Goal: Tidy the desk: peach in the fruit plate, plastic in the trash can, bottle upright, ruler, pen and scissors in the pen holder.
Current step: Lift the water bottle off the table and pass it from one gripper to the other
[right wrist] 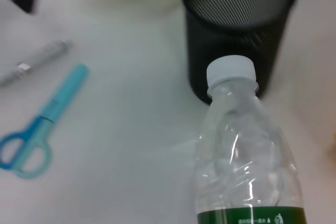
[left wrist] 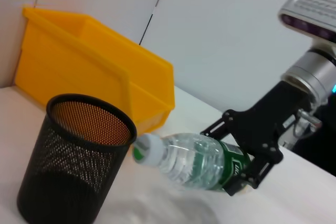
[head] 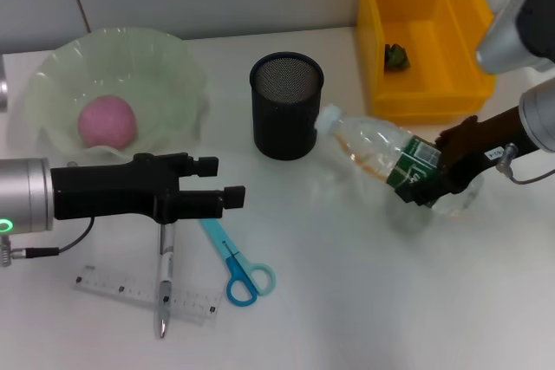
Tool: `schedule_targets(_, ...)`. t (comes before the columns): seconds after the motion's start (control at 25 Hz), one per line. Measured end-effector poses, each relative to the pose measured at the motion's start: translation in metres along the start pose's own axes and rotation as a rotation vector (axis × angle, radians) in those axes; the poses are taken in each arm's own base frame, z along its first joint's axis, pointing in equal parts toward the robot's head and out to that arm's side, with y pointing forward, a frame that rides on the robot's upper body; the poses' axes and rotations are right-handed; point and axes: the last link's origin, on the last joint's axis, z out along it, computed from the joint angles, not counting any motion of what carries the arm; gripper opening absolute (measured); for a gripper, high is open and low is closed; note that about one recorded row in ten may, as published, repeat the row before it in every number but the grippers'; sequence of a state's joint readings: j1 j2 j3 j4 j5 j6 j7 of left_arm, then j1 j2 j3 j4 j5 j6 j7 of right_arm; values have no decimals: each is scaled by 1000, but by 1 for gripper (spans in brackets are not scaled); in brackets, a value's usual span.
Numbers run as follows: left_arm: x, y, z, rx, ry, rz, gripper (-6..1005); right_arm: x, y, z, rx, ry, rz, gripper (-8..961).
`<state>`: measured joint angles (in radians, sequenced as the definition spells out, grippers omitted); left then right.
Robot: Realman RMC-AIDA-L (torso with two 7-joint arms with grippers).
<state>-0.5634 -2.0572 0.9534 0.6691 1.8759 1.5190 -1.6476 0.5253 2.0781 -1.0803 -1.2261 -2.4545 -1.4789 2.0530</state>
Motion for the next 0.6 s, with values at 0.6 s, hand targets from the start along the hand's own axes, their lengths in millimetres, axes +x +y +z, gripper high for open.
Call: schedule_targets(0.6, 13, 7, -22, -46, 194, -40, 812, 8, 28, -15, -129, -347, -129, 776)
